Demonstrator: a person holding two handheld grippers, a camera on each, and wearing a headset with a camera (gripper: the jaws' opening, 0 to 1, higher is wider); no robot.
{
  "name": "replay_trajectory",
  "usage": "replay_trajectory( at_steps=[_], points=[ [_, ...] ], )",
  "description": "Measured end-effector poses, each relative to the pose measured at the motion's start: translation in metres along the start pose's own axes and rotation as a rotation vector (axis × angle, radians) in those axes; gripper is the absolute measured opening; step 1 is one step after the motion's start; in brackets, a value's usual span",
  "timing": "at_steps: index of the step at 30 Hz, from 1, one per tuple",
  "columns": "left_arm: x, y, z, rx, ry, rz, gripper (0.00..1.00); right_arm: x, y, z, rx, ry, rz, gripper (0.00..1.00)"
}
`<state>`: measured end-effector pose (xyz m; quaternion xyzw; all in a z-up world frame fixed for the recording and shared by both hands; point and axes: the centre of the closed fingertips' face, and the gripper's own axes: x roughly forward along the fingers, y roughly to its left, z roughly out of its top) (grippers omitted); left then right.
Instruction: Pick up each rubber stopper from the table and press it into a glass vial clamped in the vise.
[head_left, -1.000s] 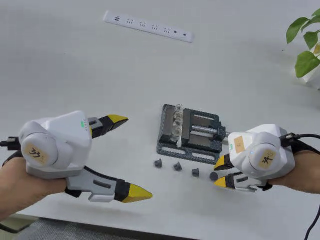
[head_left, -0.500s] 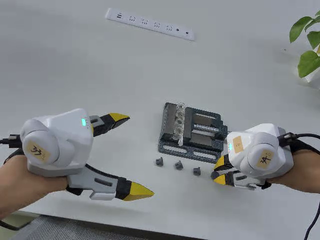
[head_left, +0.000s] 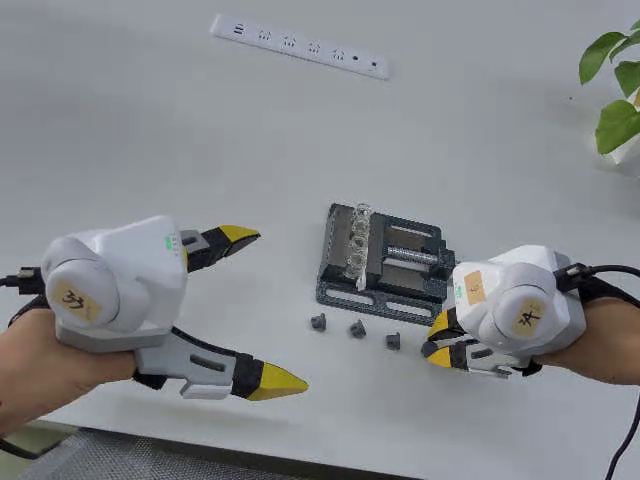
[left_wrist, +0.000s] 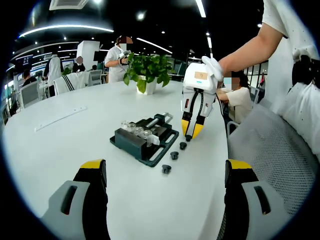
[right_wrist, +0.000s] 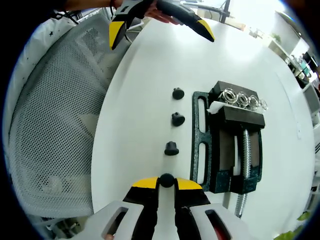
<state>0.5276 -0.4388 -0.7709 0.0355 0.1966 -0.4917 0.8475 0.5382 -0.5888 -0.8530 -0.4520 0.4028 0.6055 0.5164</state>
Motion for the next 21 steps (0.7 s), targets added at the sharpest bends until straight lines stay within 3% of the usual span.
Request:
replay_trajectory(
  at_steps=[4, 12, 17, 21],
  points=[
    [0.000, 0.000, 0.000, 0.001, -0.001, -0.001, 0.98, -0.002, -0.002, 0.001, 0.012, -0.008, -0.008, 0.07],
    [-0.001, 0.002, -0.001, 0.007, 0.003, -0.006, 0.98, -0.026, -0.011, 0.014, 0.072, -0.052, -0.019, 0.07],
    [-0.002, 0.004, -0.001, 0.012, 0.001, -0.008, 0.98, -0.049, -0.024, 0.029, 0.076, -0.080, -0.036, 0.07],
    [-0.003, 0.005, -0.001, 0.017, -0.001, -0.008, 0.98, -0.064, -0.044, 0.046, 0.077, -0.115, -0.061, 0.07]
  ],
)
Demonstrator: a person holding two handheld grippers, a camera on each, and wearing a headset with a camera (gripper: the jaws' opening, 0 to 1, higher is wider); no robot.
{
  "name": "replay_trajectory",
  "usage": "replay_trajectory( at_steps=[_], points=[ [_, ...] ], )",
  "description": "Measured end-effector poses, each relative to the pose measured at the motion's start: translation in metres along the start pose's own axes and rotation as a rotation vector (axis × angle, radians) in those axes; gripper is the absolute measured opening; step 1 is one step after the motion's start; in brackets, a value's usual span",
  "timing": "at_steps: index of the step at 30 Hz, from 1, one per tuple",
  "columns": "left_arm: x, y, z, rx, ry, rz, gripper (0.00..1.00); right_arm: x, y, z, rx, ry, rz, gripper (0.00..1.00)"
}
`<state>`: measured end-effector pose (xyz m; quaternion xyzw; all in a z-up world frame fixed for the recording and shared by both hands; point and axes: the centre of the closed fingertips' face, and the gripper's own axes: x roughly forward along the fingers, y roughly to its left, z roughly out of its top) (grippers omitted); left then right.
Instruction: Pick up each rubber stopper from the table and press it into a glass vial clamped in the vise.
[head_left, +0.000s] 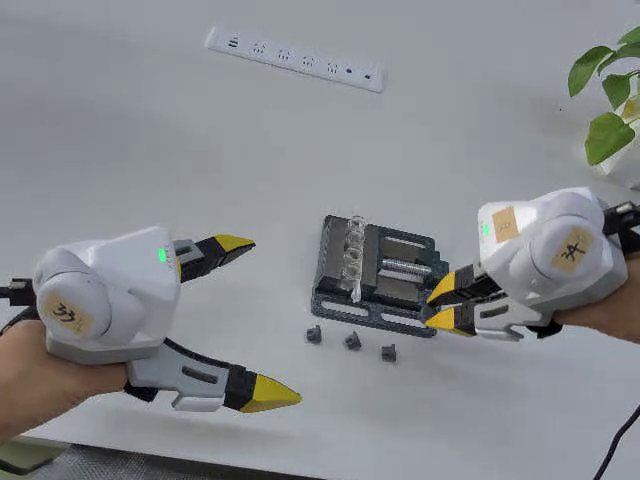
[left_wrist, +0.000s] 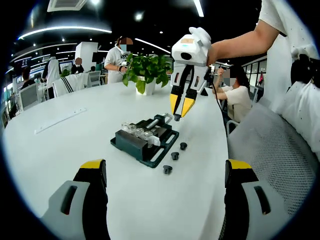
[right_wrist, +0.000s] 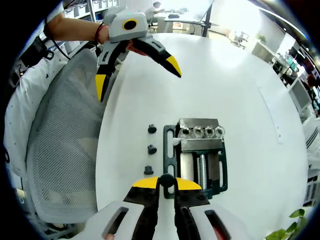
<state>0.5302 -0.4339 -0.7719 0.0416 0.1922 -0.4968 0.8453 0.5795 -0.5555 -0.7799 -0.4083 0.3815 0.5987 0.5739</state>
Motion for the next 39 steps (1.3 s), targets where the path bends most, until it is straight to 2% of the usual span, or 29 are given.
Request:
replay_trajectory(
  at_steps=[9, 17, 27, 35, 39],
  points=[
    [-0.001, 0.003, -0.002, 0.012, 0.000, -0.002, 0.98, -0.008, -0.033, 0.040, -0.023, -0.046, -0.022, 0.07],
    [-0.003, 0.007, -0.001, 0.008, -0.012, 0.007, 0.98, -0.006, -0.052, 0.060, -0.066, -0.042, -0.022, 0.07],
    [-0.002, 0.012, 0.000, -0.003, -0.027, 0.014, 0.98, 0.007, -0.073, 0.067, -0.083, -0.028, -0.019, 0.07],
    [-0.001, 0.015, 0.001, -0.011, -0.039, 0.016, 0.98, 0.022, -0.085, 0.067, -0.078, -0.012, -0.008, 0.06],
    [-0.002, 0.016, 0.002, -0.017, -0.045, 0.021, 0.98, 0.027, -0.086, 0.066, -0.078, -0.002, -0.001, 0.06]
  ],
)
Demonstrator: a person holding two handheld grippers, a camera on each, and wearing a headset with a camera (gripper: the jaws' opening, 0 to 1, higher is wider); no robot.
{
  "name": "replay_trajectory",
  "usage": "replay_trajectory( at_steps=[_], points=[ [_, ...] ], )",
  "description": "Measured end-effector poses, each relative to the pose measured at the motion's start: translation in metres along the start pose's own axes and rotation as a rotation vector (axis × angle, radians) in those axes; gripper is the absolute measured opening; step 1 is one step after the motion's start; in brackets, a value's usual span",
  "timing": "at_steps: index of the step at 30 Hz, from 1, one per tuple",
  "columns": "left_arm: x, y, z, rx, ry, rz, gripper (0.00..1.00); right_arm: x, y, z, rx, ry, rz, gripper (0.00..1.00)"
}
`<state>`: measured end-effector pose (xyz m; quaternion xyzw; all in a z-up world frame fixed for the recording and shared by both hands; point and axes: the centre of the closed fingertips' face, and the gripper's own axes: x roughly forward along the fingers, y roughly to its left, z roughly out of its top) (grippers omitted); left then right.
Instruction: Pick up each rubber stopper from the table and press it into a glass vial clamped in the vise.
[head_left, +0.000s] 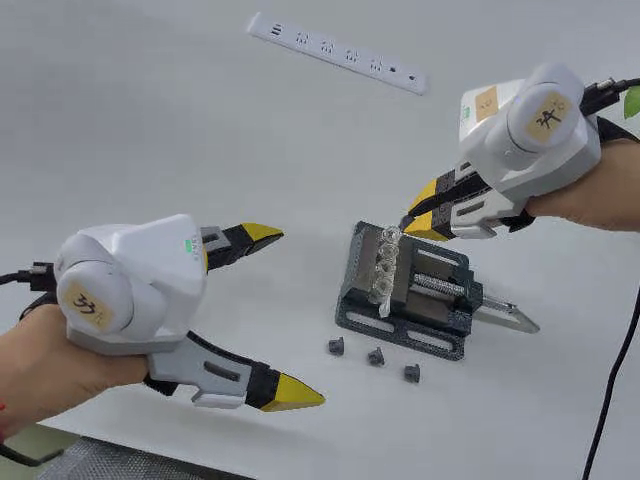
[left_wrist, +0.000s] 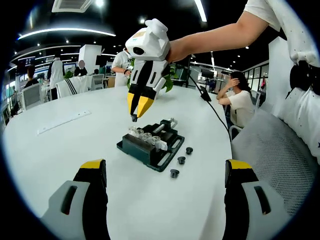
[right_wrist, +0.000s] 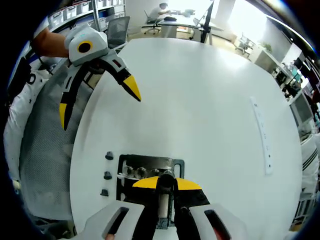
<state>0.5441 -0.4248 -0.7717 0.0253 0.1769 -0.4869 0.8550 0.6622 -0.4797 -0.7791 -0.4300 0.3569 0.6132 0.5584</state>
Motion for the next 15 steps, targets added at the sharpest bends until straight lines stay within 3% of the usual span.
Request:
replay_trajectory(
  at_steps=[15],
  points=[
    [-0.001, 0.003, -0.001, -0.014, -0.011, 0.007, 0.98, 0.011, -0.001, 0.000, 0.000, 0.015, 0.019, 0.06]
  ],
)
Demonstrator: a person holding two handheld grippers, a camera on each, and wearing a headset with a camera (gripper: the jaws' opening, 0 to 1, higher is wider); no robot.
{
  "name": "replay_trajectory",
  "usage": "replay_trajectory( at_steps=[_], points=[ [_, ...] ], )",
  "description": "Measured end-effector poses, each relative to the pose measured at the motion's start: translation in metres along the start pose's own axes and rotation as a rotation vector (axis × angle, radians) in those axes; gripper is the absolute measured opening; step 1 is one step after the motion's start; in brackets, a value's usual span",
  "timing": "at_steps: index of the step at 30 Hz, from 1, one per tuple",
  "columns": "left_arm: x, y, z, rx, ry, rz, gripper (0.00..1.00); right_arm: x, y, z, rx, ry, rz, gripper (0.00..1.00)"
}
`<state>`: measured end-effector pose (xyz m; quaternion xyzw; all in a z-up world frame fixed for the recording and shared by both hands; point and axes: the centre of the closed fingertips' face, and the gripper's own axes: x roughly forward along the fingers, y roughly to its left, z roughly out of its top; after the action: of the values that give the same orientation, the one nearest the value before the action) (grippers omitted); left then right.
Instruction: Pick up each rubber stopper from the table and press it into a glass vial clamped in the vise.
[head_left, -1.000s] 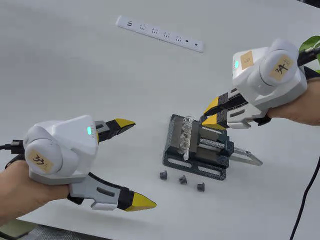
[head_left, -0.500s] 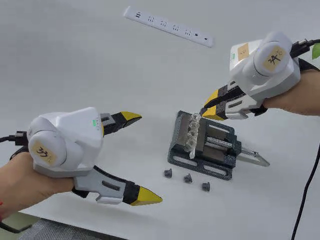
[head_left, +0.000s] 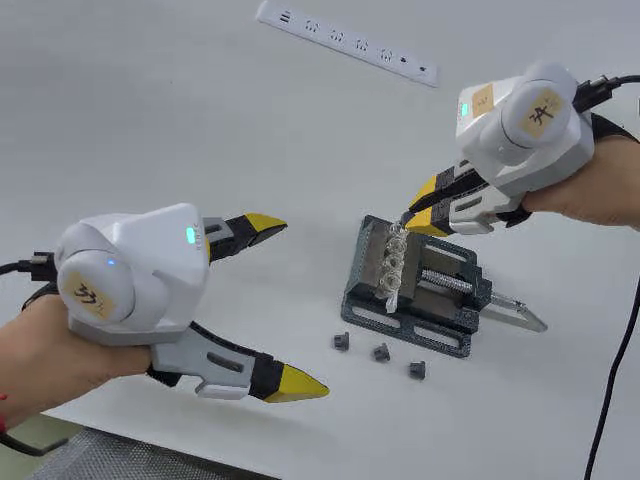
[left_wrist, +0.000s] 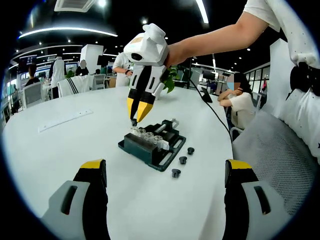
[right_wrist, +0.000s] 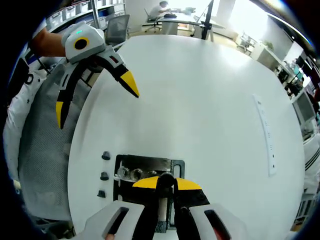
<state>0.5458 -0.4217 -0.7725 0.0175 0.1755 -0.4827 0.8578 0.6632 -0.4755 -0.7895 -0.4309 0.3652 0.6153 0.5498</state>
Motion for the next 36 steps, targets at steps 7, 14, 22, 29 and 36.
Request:
replay_trajectory(
  at_steps=[7, 14, 22, 29, 36],
  points=[
    [0.0000, 0.0010, -0.0007, -0.005, -0.001, 0.002, 0.98, 0.0032, -0.0009, -0.0021, 0.000, 0.005, 0.005, 0.06],
    [0.0001, 0.0021, -0.0015, -0.008, -0.002, 0.003, 0.98, 0.0060, -0.0024, -0.0051, 0.002, 0.009, 0.009, 0.06],
    [0.0002, 0.0023, -0.0029, -0.012, -0.001, 0.003, 0.98, 0.0067, -0.0027, -0.0054, -0.001, 0.013, 0.011, 0.06],
    [0.0011, 0.0025, -0.0023, -0.014, -0.005, 0.003, 0.98, 0.0071, -0.0022, -0.0051, 0.003, 0.016, 0.009, 0.06],
    [0.0011, 0.0022, -0.0026, -0.016, -0.007, 0.003, 0.98, 0.0084, -0.0016, -0.0049, -0.003, 0.019, 0.009, 0.05]
  ],
)
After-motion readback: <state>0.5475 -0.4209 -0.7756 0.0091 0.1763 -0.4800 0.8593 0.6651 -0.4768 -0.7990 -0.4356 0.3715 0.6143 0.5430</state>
